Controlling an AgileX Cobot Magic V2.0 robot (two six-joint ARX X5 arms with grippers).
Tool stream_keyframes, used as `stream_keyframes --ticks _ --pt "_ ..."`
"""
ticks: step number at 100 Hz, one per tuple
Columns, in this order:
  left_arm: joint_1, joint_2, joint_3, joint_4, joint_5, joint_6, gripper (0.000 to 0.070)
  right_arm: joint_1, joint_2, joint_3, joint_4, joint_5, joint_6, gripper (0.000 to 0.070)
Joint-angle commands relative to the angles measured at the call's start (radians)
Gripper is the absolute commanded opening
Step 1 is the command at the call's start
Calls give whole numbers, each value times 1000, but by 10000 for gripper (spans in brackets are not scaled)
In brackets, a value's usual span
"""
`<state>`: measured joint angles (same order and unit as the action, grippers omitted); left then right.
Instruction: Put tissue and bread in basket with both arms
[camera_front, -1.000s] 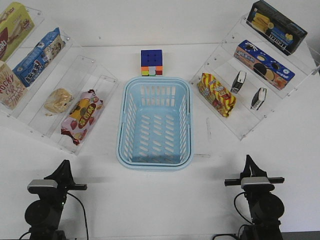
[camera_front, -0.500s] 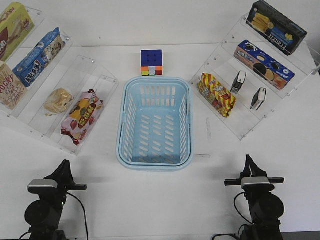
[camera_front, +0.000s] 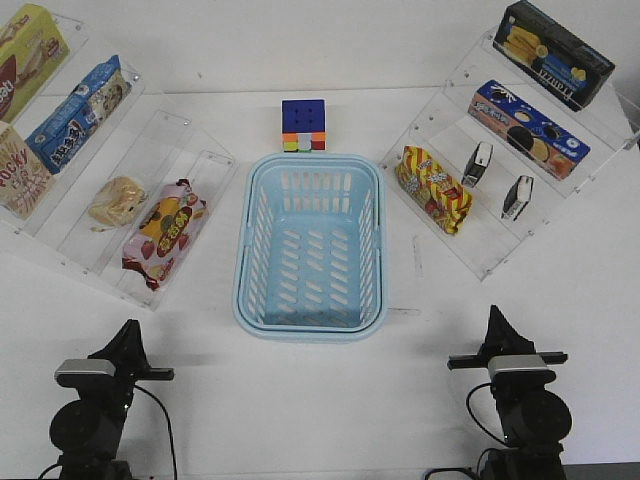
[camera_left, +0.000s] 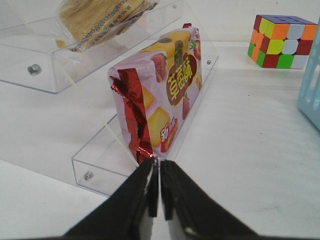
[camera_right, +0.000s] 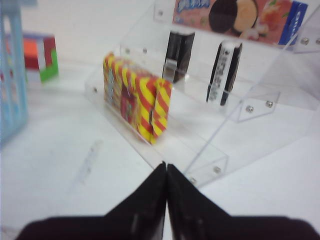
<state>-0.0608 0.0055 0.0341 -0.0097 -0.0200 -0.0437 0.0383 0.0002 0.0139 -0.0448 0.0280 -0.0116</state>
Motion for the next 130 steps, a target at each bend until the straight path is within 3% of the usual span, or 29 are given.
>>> stream_keyframes --ticks 1,8,16,28,42,46,55,59,81,98,130 --pt "1 -2 -20 11 2 5 1 1 1 -1 31 -2 264 0" --pt "1 -2 -20 11 2 5 1 0 2 25 24 -2 367 0" --pt "1 -2 -20 11 2 5 1 -1 30 110 -71 51 410 0" --pt "1 -2 -20 11 2 5 1 -2 174 272 -168 87 392 0" --pt "1 -2 -20 11 2 5 1 -2 442 471 -219 111 309 1" --pt "1 -2 -20 11 2 5 1 -2 518 528 -232 103 275 55" --pt "1 -2 -20 11 2 5 1 -2 681 648 -258 105 216 335" --pt "1 -2 -20 11 2 5 1 -4 749 697 -264 108 195 391" --pt "1 -2 -20 11 2 5 1 -48 1085 958 -270 158 119 392" --pt "1 -2 -20 11 2 5 1 -108 1302 1130 -329 152 110 392" --pt "1 -2 -20 11 2 5 1 -138 1505 1212 -314 106 101 383"
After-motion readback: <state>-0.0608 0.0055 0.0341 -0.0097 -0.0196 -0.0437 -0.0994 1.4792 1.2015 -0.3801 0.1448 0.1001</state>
